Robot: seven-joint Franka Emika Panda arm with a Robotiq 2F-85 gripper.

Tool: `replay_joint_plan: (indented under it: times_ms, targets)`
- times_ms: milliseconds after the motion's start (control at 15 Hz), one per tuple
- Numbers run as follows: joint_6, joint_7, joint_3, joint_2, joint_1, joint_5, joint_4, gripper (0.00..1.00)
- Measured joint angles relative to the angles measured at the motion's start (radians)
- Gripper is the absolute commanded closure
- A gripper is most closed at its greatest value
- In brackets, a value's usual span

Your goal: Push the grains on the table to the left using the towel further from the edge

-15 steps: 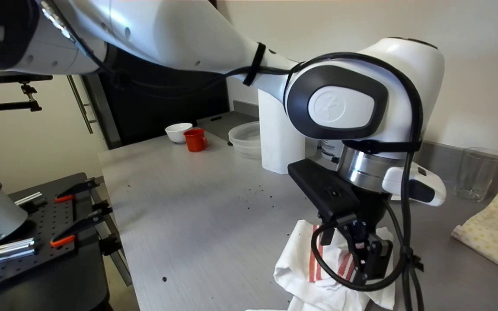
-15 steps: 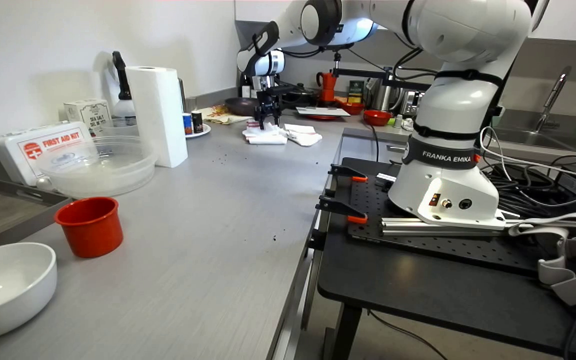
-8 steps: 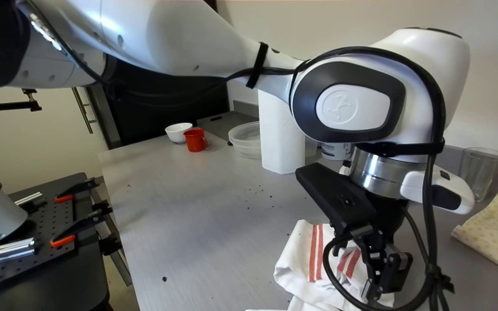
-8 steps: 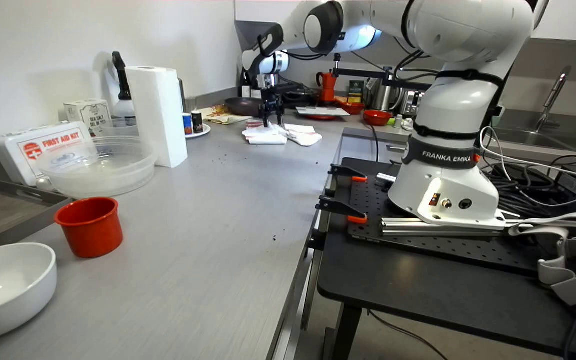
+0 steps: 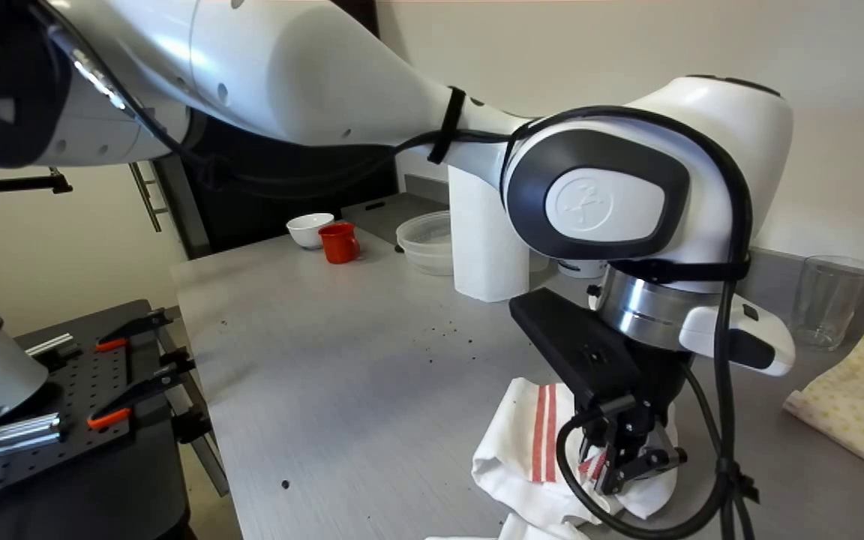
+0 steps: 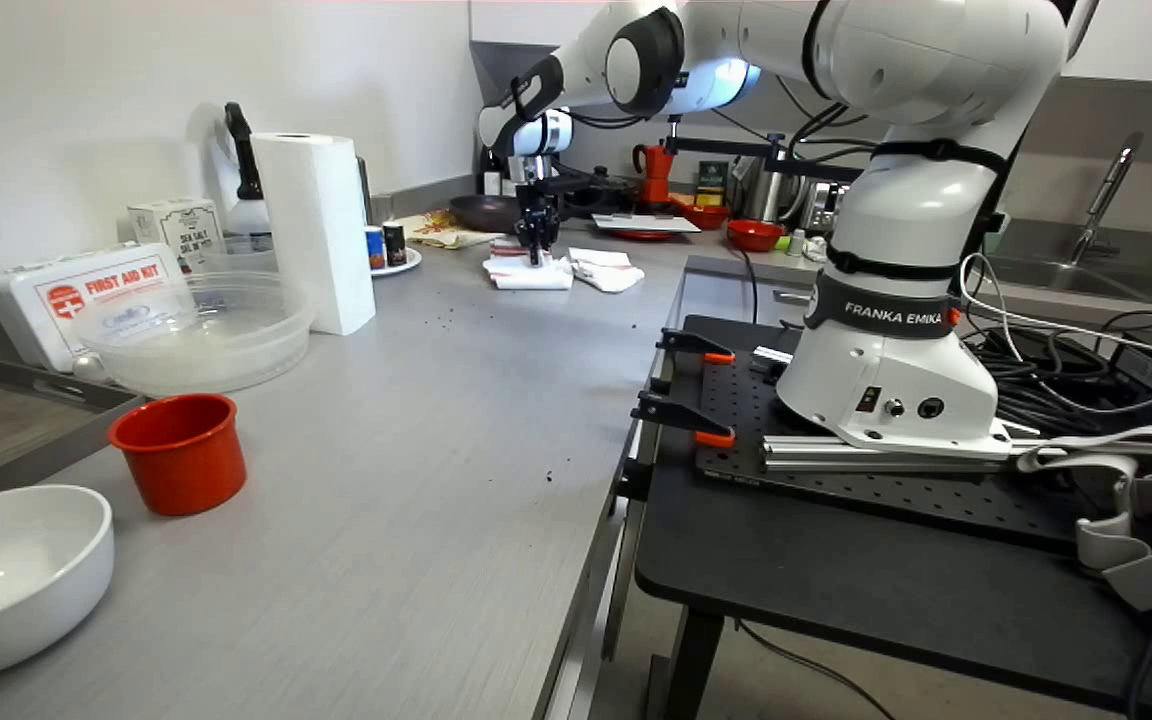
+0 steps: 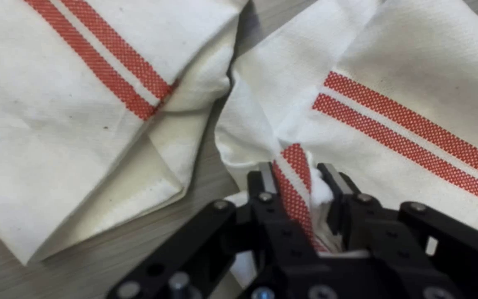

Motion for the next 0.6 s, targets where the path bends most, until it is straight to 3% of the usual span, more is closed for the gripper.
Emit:
replay_joint_plan:
  times_ms: [600]
  targets:
    - [0.000,-0.019,0.066,0.000,0.003,0.008,-0.001,0.96]
